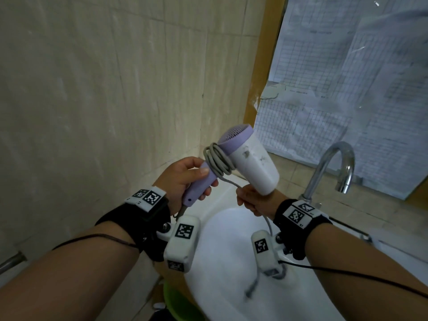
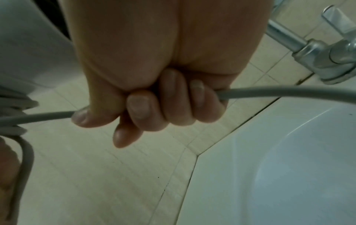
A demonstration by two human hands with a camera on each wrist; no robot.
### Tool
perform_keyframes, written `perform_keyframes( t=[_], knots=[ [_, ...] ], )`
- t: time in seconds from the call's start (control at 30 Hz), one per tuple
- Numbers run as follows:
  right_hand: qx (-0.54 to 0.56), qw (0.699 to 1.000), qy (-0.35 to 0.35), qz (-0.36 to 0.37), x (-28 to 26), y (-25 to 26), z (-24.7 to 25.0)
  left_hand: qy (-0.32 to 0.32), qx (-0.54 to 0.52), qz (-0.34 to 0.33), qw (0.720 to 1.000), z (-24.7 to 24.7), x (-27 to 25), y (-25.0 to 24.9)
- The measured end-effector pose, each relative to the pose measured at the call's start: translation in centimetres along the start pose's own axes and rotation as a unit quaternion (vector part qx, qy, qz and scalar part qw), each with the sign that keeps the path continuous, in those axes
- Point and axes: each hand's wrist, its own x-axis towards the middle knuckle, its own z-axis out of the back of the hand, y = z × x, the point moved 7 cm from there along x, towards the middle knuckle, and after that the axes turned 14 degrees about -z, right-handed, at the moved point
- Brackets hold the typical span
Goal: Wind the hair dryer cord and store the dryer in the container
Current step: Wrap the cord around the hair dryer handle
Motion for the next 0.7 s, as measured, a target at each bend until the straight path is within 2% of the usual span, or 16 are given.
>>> perform_keyframes(
  t=[0.1,0.17,0.23,0.4,0.47,0.53,0.63,0.7],
  knots=[
    [-0.004,0.999,-0.027,-0.044,1.2,0.2,1.2,0.049,-0.031,0.013,0.998,-0.6,-0.1,0.2],
    [-0.006,0.998,-0.051,-0.025,1.3,0.6,2.5,0.088,-0.041,0.029,0.995,-0.7,-0.1,0.1],
    [-0.002,0.999,-0.046,-0.014,0.7,0.9,3.3,0.13,-0.03,0.04,0.99,-0.7,0.1,0.0],
    [-0.153,0.986,-0.058,-0.022,-0.1,2.4,4.8,0.236,0.101,0.073,0.964,-1.4,0.2,-0.6],
    [-0.178,0.982,-0.056,-0.015,-0.6,2.9,5.5,0.277,0.207,0.093,0.934,-1.6,0.1,-0.5],
    [-0.191,0.98,-0.051,-0.002,-1.0,3.6,6.0,0.308,0.335,0.098,0.885,-1.8,0.2,-0.4],
    [-0.236,0.97,-0.056,0.016,-1.2,5.0,5.6,0.32,0.475,0.088,0.815,-2.4,0.3,0.2],
    [-0.245,0.967,-0.068,0.032,-1.4,5.8,5.2,0.311,0.525,0.078,0.788,-2.7,0.4,0.7]
  ],
)
